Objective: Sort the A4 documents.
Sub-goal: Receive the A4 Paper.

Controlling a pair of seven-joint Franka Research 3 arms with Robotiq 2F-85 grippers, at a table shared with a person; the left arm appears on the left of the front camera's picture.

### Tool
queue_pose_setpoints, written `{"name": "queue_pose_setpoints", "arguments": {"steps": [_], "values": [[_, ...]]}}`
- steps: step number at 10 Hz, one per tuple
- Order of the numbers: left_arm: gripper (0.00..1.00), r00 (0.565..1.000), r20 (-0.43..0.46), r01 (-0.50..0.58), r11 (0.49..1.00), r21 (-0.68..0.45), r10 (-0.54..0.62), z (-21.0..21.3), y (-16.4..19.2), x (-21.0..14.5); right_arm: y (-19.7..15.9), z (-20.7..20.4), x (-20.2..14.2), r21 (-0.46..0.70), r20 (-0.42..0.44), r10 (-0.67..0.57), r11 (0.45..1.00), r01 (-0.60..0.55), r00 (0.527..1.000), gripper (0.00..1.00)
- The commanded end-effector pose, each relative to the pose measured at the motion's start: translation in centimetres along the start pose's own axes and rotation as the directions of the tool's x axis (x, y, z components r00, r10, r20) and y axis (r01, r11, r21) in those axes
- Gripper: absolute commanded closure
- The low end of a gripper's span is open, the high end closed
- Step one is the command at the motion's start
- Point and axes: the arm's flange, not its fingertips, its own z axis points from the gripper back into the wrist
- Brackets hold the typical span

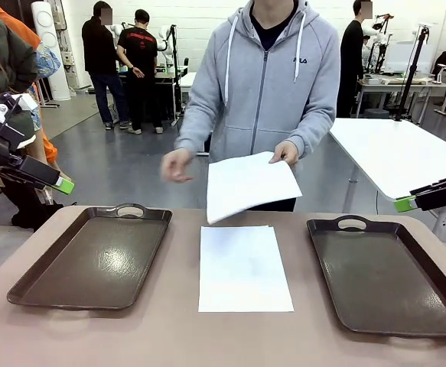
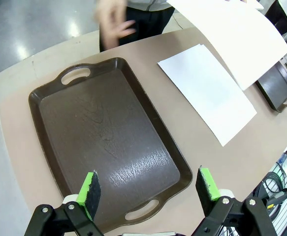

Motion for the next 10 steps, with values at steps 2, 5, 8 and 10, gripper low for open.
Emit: {"name": "queue_pose_setpoints", "arguments": {"steps": [2,5,8,10], "values": [[0.0,1.0,0.003,-0.001,1.0,-0.007,0.001,0.06,0.04,-0.03,-0.34,-0.43,-0.3,0.016,0.016,0.012,1.0,-0.012,1.0,0.0],[0.0,1.0,0.003,-0.001,1.0,-0.007,0.001,0.06,0.04,-0.03,-0.34,-0.43,-0.3,0.016,0.016,0.012,1.0,-0.012,1.0,0.0],[0.0,1.0,0.003,-0.001,1.0,-0.007,0.001,0.06,0.04,-0.03,-0.34,-0.43,-0.3,0.016,0.016,0.012,1.0,-0.012,1.0,0.0],[0.0,1.0,0.003,-0.001,1.0,-0.007,0.001,0.06,0.04,-0.03,-0.34,-0.43,-0.3,0.016,0.016,0.012,1.0,-0.012,1.0,0.0]]}}
